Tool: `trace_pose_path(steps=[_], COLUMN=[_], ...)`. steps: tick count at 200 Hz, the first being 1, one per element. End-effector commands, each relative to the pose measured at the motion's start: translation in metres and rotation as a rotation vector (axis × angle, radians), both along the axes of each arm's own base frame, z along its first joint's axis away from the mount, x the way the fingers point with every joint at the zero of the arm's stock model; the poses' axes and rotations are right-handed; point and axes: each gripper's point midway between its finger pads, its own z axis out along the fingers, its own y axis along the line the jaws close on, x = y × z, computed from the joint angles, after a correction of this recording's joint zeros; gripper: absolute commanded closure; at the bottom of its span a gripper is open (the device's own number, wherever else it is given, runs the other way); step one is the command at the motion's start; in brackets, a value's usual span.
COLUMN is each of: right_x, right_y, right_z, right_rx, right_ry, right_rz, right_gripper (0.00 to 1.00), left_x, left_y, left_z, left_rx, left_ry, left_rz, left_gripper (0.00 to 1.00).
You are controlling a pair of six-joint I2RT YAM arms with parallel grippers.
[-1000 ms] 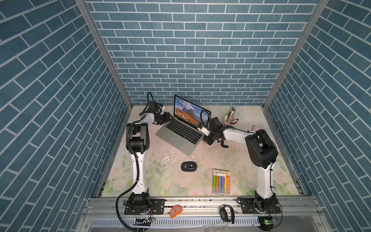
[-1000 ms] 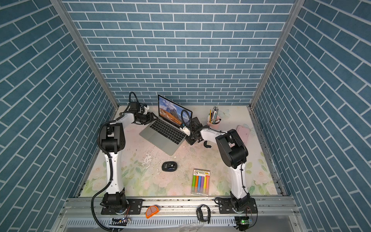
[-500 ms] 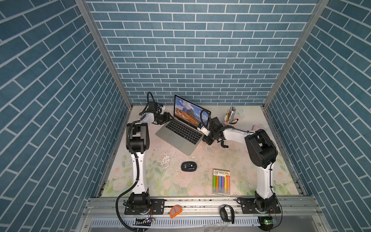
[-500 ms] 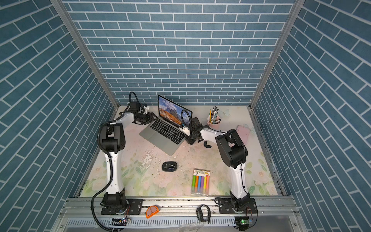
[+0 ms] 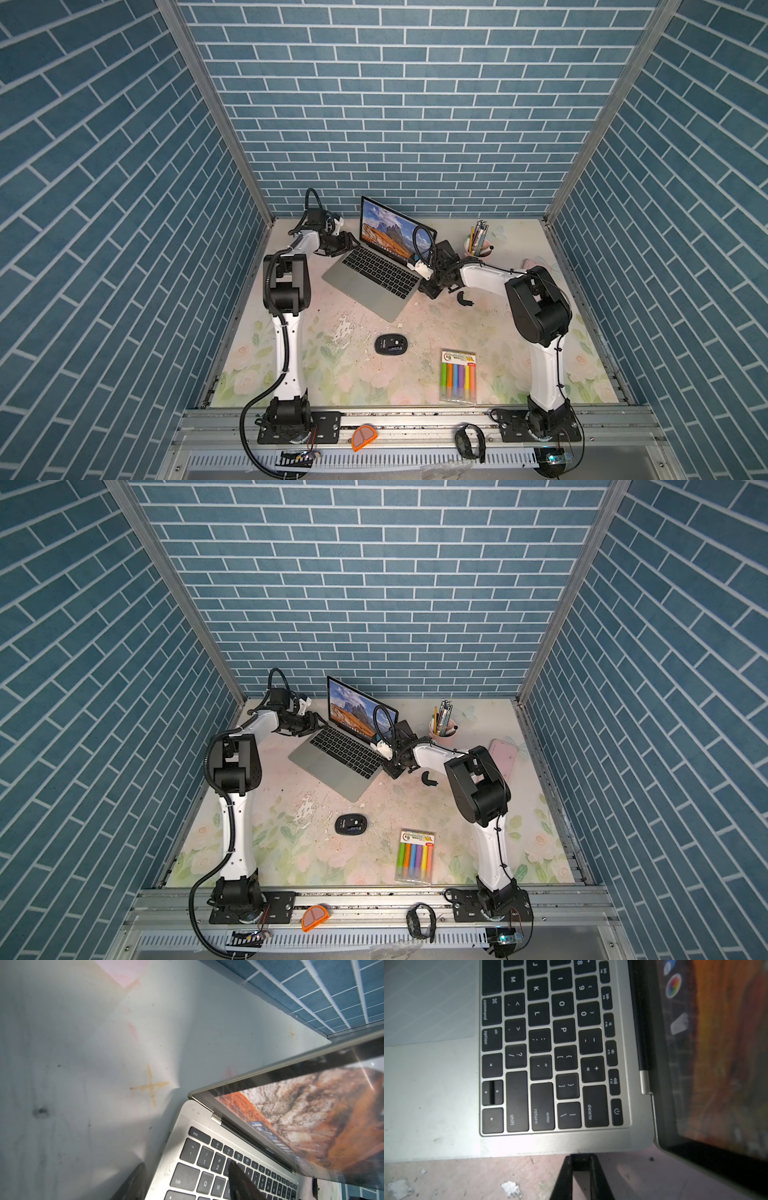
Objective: Insert the wireless mouse receiver into the laptop
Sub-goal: Insert the USB plug into the USB port.
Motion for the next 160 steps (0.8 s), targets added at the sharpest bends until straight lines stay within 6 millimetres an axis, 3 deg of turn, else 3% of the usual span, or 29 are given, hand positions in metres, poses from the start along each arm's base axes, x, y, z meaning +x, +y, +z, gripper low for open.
trace_pose_path(steps=[1,60,112,119,160], right_x=[0.002,0.000,-0.005,-0.006,-0.010], right_y=[0.017,-0.003,-0.008,-0.007,-0.012], right_z=[0.005,0.011,0.026,0.027,0.037], right_rx=[0.030,-0.018,0.006,0.010,0.025], right_ry=[-0.030,-0.050,-0.039,-0.040,-0.038], right_rz=[0.045,-0.050,-0.094,-0.094,-0.119], right_gripper=[0.81,0.67,0.58,0.52,0.53], left_x=[-0.046,-0.044,-0.045,-0.046,-0.048], left_y=[-0.024,-0.008,0.006,0.006,0.009], left_z=[-0.042,-0.037,-0.039,-0.040,-0.040], left_rx=[-0.018,0.012,0.018,0.014,0.002], left_ry=[0.211,0.185,0.196,0.199,0.204], left_rz=[-0.042,0.036,0.076,0.078,0.090], left_gripper=[0.36,0.36,0.36,0.36,0.36])
